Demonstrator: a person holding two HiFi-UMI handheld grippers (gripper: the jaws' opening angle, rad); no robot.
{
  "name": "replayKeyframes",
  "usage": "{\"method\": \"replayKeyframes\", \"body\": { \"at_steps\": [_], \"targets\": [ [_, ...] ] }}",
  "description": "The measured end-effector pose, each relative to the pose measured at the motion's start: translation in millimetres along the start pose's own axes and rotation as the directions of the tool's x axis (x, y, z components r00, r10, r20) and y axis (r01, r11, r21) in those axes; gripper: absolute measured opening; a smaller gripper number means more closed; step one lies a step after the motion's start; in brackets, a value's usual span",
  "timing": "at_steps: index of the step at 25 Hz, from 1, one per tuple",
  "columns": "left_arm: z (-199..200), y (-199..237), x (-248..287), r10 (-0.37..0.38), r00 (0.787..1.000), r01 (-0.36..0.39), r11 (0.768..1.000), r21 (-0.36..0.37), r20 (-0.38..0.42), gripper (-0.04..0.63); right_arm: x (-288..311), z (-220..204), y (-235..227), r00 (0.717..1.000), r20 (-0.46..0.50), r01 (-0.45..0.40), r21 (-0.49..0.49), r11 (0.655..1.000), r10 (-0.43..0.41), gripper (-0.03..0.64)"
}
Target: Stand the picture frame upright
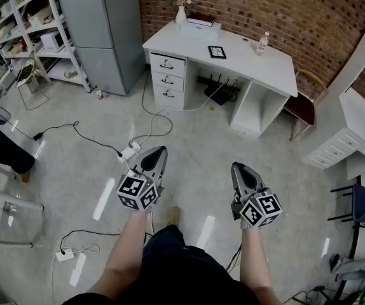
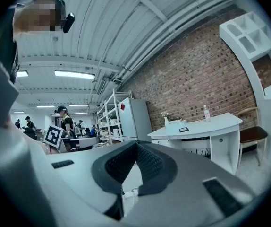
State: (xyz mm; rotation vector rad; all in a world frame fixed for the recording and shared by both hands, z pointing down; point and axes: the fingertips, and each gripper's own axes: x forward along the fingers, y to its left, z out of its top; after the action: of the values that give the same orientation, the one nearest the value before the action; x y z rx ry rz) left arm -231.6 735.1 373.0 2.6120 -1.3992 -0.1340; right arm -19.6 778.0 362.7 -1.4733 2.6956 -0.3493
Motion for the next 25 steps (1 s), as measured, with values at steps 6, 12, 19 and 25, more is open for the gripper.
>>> {"method": "replayKeyframes", "body": {
  "at_steps": [6,12,19,25],
  "targets": [
    [14,40,65,-0.018,1.000,0.018,0.999,0.027,-0.004,0.000,66,19,-36,1.000,0.015,0.023,-0.016,1.000,-0.022,0.002],
    [21,74,115,-0.043,0.999,0.044,0.998,0.049,-0.018,0.000,119,22,-64,0.999,0.009,0.052,-0.021,0.998,-0.051,0.002],
    [17,114,155,-0.064,0.997,0.066,0.997,0.050,-0.042,0.000,169,25,-87,0.997,0.014,0.083,-0.031,0.996,-0.082,0.002],
    [18,135,179,-0.088,0.995,0.090,0.995,0.051,-0.048,0.000,194,28,-100,0.994,0.030,0.107,-0.035,0.994,-0.106,0.002]
  ]
}}
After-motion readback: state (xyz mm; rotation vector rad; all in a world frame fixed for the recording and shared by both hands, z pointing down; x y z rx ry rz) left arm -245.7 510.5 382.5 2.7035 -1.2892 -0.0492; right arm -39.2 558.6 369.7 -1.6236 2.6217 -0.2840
